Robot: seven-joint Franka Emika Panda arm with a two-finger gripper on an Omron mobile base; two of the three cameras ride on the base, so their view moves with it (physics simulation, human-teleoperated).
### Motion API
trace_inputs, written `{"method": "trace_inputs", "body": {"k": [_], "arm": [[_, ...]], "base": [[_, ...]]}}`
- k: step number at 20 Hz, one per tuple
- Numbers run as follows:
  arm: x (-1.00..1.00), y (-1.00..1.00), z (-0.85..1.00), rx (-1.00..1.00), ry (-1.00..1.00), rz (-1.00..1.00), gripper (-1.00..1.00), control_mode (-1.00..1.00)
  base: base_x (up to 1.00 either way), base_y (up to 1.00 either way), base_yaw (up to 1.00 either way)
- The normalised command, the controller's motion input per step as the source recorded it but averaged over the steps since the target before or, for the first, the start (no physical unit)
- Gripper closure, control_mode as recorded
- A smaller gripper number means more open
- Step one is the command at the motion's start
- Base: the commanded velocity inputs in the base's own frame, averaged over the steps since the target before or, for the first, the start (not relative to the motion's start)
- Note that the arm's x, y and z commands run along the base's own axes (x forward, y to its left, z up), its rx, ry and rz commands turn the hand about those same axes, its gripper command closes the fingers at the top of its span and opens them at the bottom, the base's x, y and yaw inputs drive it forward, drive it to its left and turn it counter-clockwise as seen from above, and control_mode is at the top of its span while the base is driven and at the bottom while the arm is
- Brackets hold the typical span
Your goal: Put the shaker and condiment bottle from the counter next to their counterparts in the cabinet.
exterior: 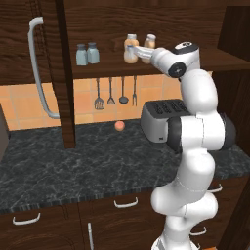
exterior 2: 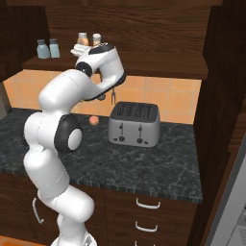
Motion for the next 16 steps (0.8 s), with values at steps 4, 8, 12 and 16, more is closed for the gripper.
{"method": "trace_inputs", "body": {"k": [4,8,12,16], "arm": [[0.00,0.08,0.03,0.00,0.02,0.06,-1.00,-1.00],[-0.02,0.08,0.13,0.00,0.00,0.04,-1.00,-1.00],[-0.42,-0.06,0.36,0.00,0.00,0.04,-1.00,-1.00],[-0.94,-0.34,0.55,0.00,0.00,0.04,-1.00,-1.00]], "base": [[0.00,0.00,0.00],[0.00,0.00,0.00],[0.00,0.00,0.00],[0.00,0.00,0.00]]}}
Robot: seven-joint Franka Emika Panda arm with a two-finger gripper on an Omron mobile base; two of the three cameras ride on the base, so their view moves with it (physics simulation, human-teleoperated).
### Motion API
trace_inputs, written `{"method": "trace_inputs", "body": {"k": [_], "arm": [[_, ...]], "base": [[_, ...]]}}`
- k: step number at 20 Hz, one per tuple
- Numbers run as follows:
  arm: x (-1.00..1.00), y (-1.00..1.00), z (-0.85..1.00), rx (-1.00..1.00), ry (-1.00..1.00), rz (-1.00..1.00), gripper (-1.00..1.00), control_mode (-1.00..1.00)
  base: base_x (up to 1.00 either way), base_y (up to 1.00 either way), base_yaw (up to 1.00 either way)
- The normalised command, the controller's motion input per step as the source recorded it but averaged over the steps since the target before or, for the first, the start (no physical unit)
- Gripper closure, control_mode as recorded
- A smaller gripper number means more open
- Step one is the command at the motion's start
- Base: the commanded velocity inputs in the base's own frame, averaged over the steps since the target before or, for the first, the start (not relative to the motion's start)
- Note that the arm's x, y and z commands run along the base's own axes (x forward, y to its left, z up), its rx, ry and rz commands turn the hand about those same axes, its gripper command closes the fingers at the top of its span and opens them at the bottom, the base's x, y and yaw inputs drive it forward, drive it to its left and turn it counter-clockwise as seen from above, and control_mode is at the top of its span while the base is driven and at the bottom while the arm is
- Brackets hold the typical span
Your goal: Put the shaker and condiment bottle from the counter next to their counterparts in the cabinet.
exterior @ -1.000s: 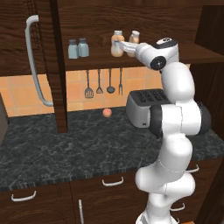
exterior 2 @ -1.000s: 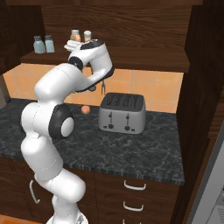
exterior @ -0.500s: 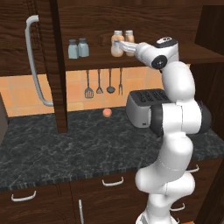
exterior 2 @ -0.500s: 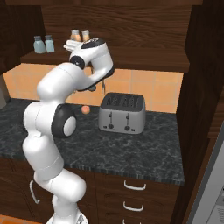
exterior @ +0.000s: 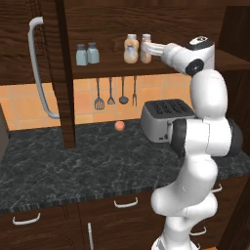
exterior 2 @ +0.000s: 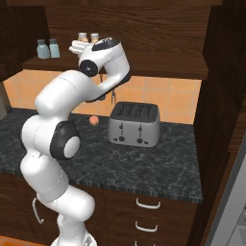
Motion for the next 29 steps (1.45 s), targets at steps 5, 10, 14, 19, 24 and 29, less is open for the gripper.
{"method": "trace_inputs", "body": {"k": [5,10,14,19,24,29], "arm": [[-1.00,-0.42,0.58,0.00,0.00,0.04,-1.00,-1.00],[-1.00,-0.42,0.67,0.00,0.00,0.01,-1.00,-1.00],[-1.00,-0.47,0.80,-0.02,0.08,0.01,-1.00,-1.00],[-1.00,-0.61,0.65,-0.12,0.10,0.04,-1.00,-1.00],[-1.00,-0.57,0.41,-0.23,0.06,0.12,-1.00,-1.00],[-1.00,-0.32,0.19,-0.28,0.13,0.24,-1.00,-1.00]], "base": [[0.00,0.00,0.00],[0.00,0.00,0.00],[0.00,0.00,0.00],[0.00,0.00,0.00],[0.00,0.00,0.00],[0.00,0.00,0.00]]}}
